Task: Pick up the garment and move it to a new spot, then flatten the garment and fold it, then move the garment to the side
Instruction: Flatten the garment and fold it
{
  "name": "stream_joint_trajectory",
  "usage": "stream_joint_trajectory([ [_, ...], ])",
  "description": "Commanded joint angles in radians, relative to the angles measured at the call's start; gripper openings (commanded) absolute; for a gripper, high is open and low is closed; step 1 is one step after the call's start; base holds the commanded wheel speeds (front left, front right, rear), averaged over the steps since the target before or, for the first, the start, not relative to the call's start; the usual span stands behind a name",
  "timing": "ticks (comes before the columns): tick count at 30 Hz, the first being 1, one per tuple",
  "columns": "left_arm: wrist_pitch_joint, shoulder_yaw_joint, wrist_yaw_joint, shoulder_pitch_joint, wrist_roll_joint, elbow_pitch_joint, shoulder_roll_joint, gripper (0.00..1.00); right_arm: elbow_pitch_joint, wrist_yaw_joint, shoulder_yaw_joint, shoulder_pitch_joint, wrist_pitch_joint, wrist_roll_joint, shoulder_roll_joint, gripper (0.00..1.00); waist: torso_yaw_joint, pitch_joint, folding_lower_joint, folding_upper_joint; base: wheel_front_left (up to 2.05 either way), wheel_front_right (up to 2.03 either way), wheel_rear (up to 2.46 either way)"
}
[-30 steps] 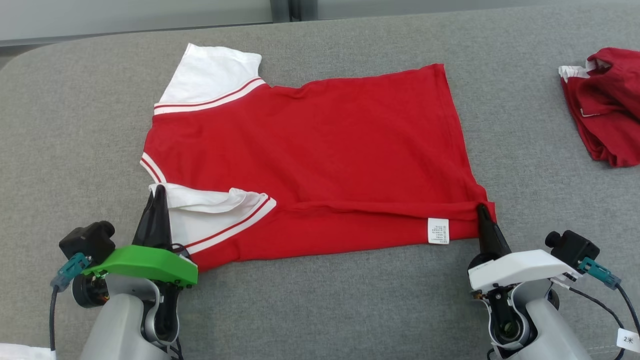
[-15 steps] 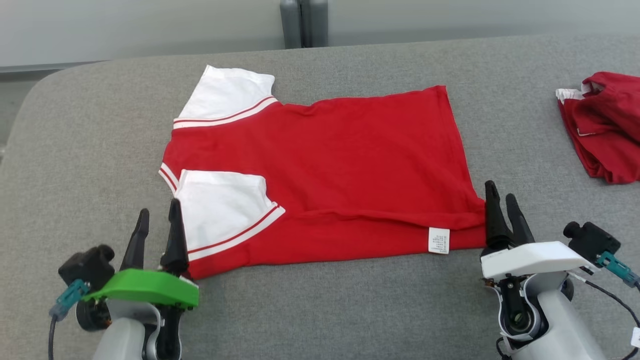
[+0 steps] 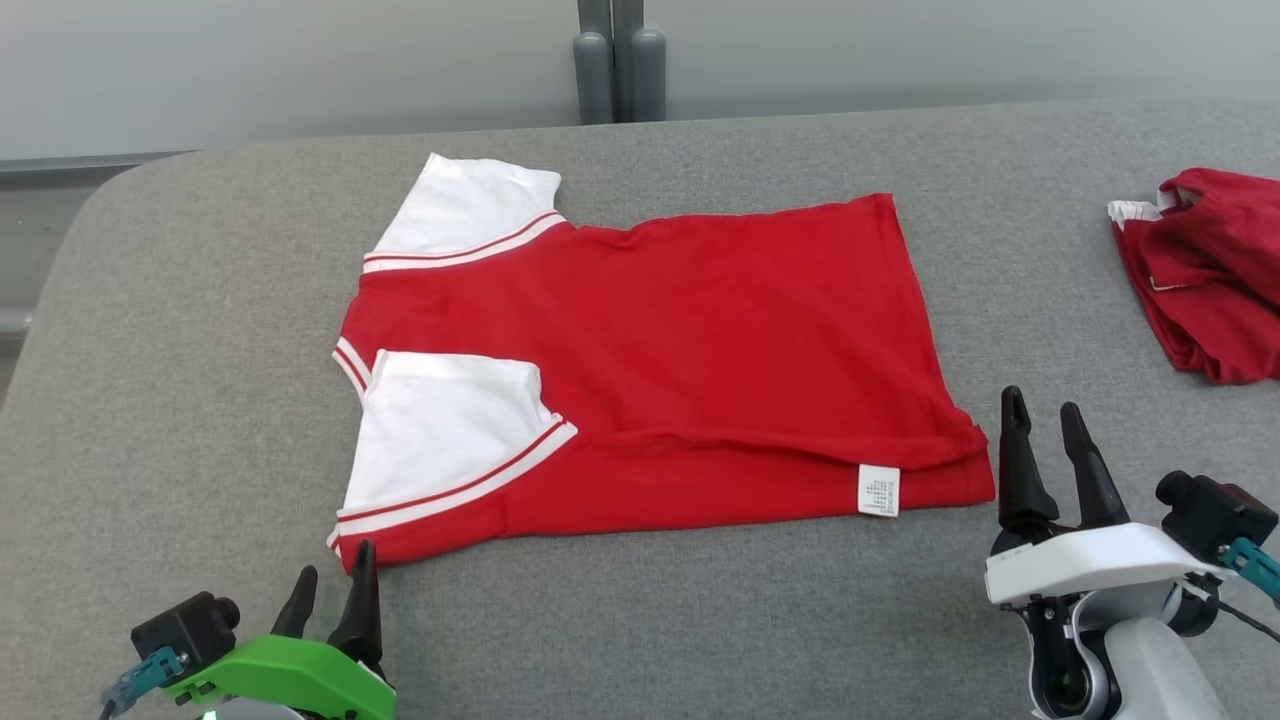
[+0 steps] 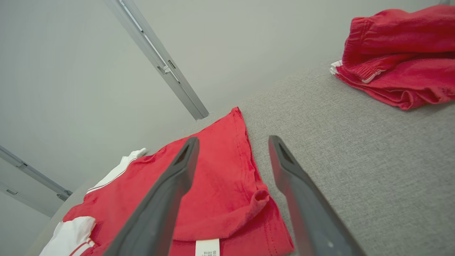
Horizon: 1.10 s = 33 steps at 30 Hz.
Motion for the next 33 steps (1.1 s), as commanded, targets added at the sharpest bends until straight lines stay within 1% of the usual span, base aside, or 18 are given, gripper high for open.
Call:
stream_joint_trajectory([
  [1, 0.007, 0.002, 0.01, -0.003, 0.002, 0.004, 0.003, 1.0, -0.005, 0.0, 0.008, 0.002, -0.004, -0.006, -0.002, 1.0, -0.01, 0.012, 0.0, -0.0001, 0.0, 0.0, 0.0],
  [4, 0.014, 0.008, 0.026, -0.027, 0.001, 0.029, 0.007, 1.0, -0.009, 0.0, 0.021, -0.009, -0.004, -0.006, -0.002, 1.0, -0.024, 0.028, 0.0, -0.0001, 0.0, 0.0, 0.0],
  [10, -0.001, 0.016, 0.021, -0.067, -0.002, 0.094, 0.014, 1.0, -0.012, 0.0, 0.023, -0.015, -0.003, -0.017, -0.002, 1.0, -0.046, 0.053, 0.0, -0.0001, 0.0, 0.0, 0.0],
  [12, 0.01, 0.007, 0.02, -0.078, 0.004, 0.121, 0.017, 1.0, -0.009, 0.0, 0.027, -0.013, -0.001, -0.022, -0.002, 1.0, -0.052, 0.058, 0.0, -0.0001, 0.0, 0.0, 0.0],
  [13, 0.015, 0.003, 0.021, -0.082, 0.002, 0.134, 0.014, 0.97, -0.006, 0.0, 0.028, -0.011, 0.0, -0.022, -0.002, 1.0, -0.055, 0.059, 0.0, -0.0001, 0.0, 0.0, 0.0],
  [14, 0.016, 0.001, 0.019, -0.084, 0.001, 0.142, 0.012, 0.91, -0.004, 0.0, 0.029, -0.01, 0.004, -0.021, -0.002, 1.0, -0.056, 0.06, 0.0, -0.0001, 0.0, 0.0, 0.0],
  [16, 0.012, 0.0, 0.017, -0.089, -0.001, 0.157, 0.012, 0.75, 0.003, 0.0, 0.032, -0.006, 0.013, -0.029, -0.002, 1.0, -0.06, 0.061, 0.0, -0.0001, 0.0, 0.0, 0.0],
  [17, 0.013, -0.001, 0.016, -0.091, -0.002, 0.166, 0.011, 0.54, 0.009, 0.0, 0.034, -0.004, 0.019, -0.034, -0.002, 1.0, -0.061, 0.061, 0.0, -0.0001, 0.0, 0.0, 0.0],
  [18, 0.011, -0.001, 0.015, -0.093, -0.002, 0.172, 0.011, 0.48, 0.015, 0.0, 0.037, -0.002, 0.026, -0.038, -0.002, 1.0, -0.061, 0.061, 0.0, -0.0001, 0.0, 0.0, 0.0],
  [19, 0.009, -0.002, 0.015, -0.096, -0.002, 0.178, 0.011, 0.38, 0.022, 0.0, 0.039, 0.0, 0.035, -0.042, -0.001, 1.0, -0.061, 0.061, 0.0, -0.0001, 0.0, 0.0, 0.0],
  [20, 0.006, -0.003, 0.015, -0.098, -0.002, 0.182, 0.01, 0.31, 0.028, 0.0, 0.042, 0.001, 0.042, -0.046, -0.002, 1.0, -0.06, 0.061, 0.0, -0.0001, 0.0, 0.0, 0.0],
  [21, 0.003, -0.005, 0.014, -0.1, 0.0, 0.186, 0.009, 0.13, 0.037, 0.0, 0.045, 0.004, 0.052, -0.051, -0.002, 1.0, -0.059, 0.06, 0.0, -0.0001, 0.0, 0.0, 0.0],
  [22, -0.005, -0.004, 0.012, -0.103, 0.001, 0.186, 0.008, 0.0, 0.044, 0.0, 0.047, 0.005, 0.058, -0.058, -0.002, 1.0, -0.057, 0.059, 0.0, -0.0001, 0.0, 0.0, 0.0],
  [29, -0.058, 0.008, 0.001, -0.118, 0.008, 0.167, 0.024, 0.0, 0.122, 0.0, 0.053, -0.004, 0.081, -0.097, -0.002, 1.0, -0.03, 0.053, 0.0, -0.0001, 0.0, 0.0, 0.0],
  [33, -0.059, -0.001, 0.006, -0.115, 0.015, 0.146, 0.025, 0.0, 0.196, 0.0, 0.049, -0.032, 0.078, -0.103, -0.002, 1.0, -0.009, 0.052, 0.0, -0.0001, 0.0, 0.0, 0.0],
])
